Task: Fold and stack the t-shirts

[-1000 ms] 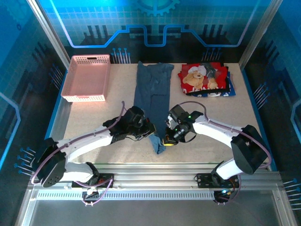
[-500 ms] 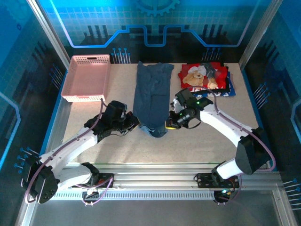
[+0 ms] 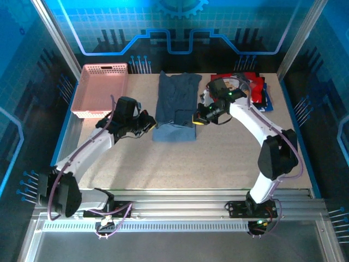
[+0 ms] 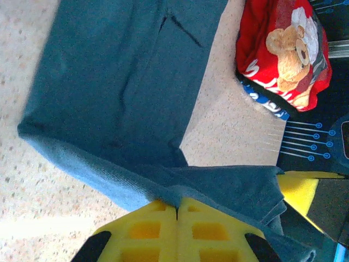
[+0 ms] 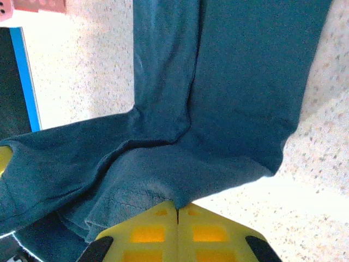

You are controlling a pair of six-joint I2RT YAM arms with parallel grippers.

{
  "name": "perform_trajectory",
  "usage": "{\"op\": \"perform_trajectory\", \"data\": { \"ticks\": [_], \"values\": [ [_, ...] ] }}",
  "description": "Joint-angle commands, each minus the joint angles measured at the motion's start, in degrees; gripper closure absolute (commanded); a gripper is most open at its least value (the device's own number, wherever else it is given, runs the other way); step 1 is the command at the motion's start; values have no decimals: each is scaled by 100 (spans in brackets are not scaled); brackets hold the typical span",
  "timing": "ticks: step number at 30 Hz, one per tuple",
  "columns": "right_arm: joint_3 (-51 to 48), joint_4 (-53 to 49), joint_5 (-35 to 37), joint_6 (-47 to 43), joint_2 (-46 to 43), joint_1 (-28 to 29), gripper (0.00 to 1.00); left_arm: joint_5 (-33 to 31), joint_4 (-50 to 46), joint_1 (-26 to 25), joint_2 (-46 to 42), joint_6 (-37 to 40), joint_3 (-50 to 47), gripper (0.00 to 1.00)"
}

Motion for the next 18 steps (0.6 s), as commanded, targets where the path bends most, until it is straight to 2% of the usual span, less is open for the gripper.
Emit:
{"op": "perform_trajectory", "data": {
  "ticks": [1,11,18],
  "values": [
    [574,-353,-137,-263,413,-141,100,281,-41,179,433,500,498,100],
    [1993,-614,-122,-335,1621,-405,100,565,-369,542,1920,1324,1963,100],
    [2762,-713,-84,-310,2425,-554,100,656,-324,678,2891,1563,2546,100]
  ]
}}
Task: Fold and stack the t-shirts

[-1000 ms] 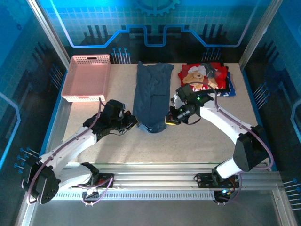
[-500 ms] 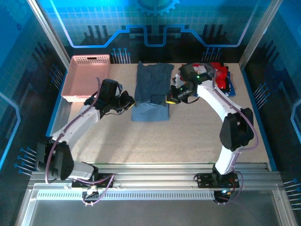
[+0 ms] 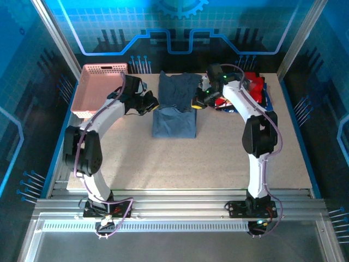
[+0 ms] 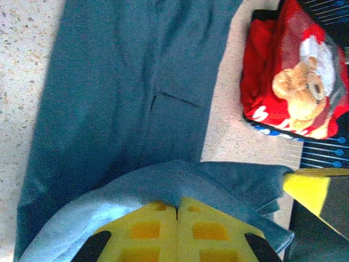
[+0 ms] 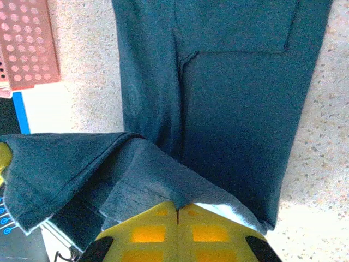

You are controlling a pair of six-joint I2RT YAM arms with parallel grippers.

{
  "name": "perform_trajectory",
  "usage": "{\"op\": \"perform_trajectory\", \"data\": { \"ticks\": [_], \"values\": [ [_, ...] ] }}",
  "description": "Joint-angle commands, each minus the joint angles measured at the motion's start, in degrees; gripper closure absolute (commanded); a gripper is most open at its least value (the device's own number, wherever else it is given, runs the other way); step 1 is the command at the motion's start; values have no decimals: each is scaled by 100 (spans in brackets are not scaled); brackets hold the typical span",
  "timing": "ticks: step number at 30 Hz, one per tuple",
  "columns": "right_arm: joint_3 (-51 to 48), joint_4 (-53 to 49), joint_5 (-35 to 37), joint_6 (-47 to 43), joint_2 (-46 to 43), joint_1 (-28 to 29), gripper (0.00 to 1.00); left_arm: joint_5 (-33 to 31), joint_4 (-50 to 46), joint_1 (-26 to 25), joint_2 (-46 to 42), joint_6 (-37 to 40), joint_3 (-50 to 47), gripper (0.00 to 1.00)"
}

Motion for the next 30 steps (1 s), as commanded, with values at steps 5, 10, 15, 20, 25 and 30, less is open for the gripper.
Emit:
{"op": "perform_trajectory", "data": {
  "ticks": [5,10,15,20,25,30],
  "values": [
    [1159,-464,-42,-168,1087,-189,100,263,-155,129,1140,475,911,100],
    [1768,-302,-165,55,1926,-400,100,227,-210,164,1948,557,1624,98],
    [2800,767,-1051,1002,2808,-768,64,453,-257,252,2697,197,2600,63],
    [3573,2010,-1479,1778,2678,-1044,46,541,54,371,2426,-511,3562,40],
    [3637,577,-1450,531,1551,-1010,38,259,-108,515,1247,-510,3445,32],
    [608,819,-1246,-68,-673,-886,35,76,48,505,-400,-405,1715,28]
  ]
}}
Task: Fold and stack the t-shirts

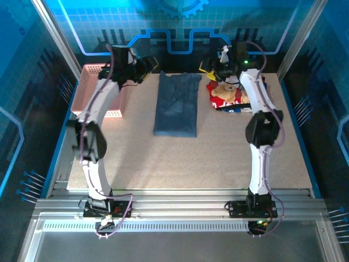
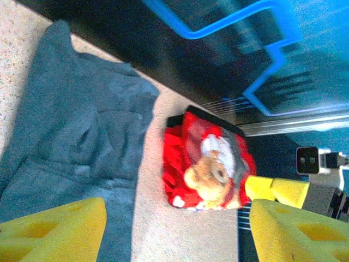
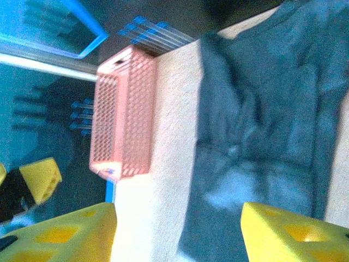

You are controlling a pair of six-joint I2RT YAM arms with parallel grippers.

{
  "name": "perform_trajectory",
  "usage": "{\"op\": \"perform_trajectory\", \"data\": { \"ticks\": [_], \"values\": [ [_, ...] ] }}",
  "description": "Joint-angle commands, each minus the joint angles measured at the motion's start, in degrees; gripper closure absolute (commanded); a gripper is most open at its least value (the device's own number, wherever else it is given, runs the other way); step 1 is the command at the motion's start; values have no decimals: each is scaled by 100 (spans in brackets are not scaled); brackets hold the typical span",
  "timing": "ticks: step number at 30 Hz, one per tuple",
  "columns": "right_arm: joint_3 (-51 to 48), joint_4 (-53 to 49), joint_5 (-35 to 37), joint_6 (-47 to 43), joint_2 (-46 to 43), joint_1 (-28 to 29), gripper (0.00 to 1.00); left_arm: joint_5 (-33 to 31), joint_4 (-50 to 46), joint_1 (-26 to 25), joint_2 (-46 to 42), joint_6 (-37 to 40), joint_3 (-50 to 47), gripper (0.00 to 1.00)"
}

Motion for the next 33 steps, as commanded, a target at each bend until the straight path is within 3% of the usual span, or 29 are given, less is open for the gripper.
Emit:
{"op": "perform_trajectory", "data": {
  "ticks": [1,7,13,23,33],
  "values": [
    [-1777,73,-140,-491,-1345,166,33,-60,71,-20,-1081,-7,-1134,27],
    [-4732,782,-64,-314,-2573,550,30,227,322,-70,-2388,-6,-3571,25],
    [-6517,2335,-300,416,-2559,785,32,689,909,-151,-2377,-250,-5089,28],
    [-6430,2590,-255,499,-1595,920,33,691,1843,-397,-1131,-642,-5197,31],
    [-5743,2342,-225,507,-983,1008,35,480,1780,-523,-317,-734,-4733,35]
  ]
}}
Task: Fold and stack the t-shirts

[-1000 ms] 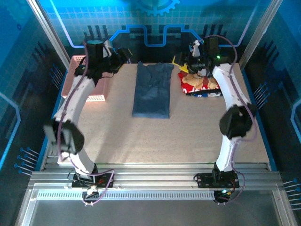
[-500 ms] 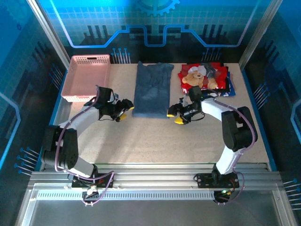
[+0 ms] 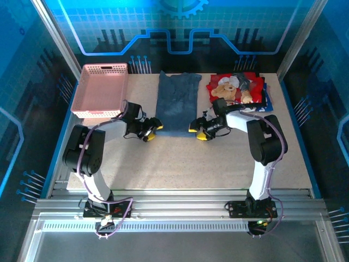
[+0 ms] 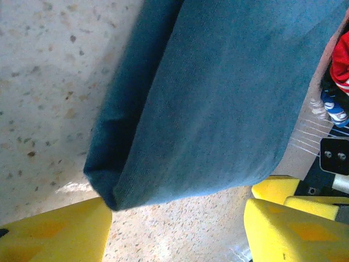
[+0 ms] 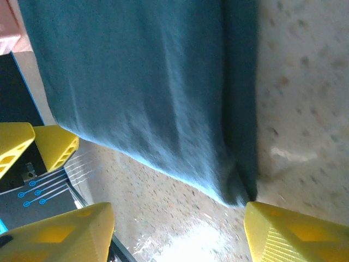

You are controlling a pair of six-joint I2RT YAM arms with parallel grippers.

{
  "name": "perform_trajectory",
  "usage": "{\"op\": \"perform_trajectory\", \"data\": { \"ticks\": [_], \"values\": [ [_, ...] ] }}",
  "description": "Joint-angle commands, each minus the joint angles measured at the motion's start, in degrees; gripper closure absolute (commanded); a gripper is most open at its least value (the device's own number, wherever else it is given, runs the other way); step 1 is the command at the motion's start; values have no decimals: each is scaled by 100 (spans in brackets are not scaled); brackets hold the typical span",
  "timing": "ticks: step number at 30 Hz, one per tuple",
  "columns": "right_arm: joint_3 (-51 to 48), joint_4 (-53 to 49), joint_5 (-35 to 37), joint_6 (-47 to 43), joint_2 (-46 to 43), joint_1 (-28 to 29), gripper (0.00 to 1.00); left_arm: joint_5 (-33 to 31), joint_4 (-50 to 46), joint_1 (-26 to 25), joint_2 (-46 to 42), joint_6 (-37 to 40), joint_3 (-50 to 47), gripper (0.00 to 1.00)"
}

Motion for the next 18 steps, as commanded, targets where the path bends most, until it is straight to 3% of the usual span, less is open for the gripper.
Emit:
{"op": "perform_trajectory", "data": {
  "ticks": [1,8,12,14,18],
  "values": [
    [404,-214,-78,-25,309,94,35,-71,112,-33,228,-120,298,36],
    [991,-889,153,-81,910,102,47,-149,-194,-145,828,-85,811,49],
    [1200,-1082,242,-85,1041,93,65,-232,-490,-209,1066,-27,1011,70],
    [1284,-1139,214,-81,1045,93,82,-285,-661,-214,1066,9,1041,83],
    [1298,-1381,253,-239,665,63,99,-500,-1088,-229,547,301,920,100]
  ]
}}
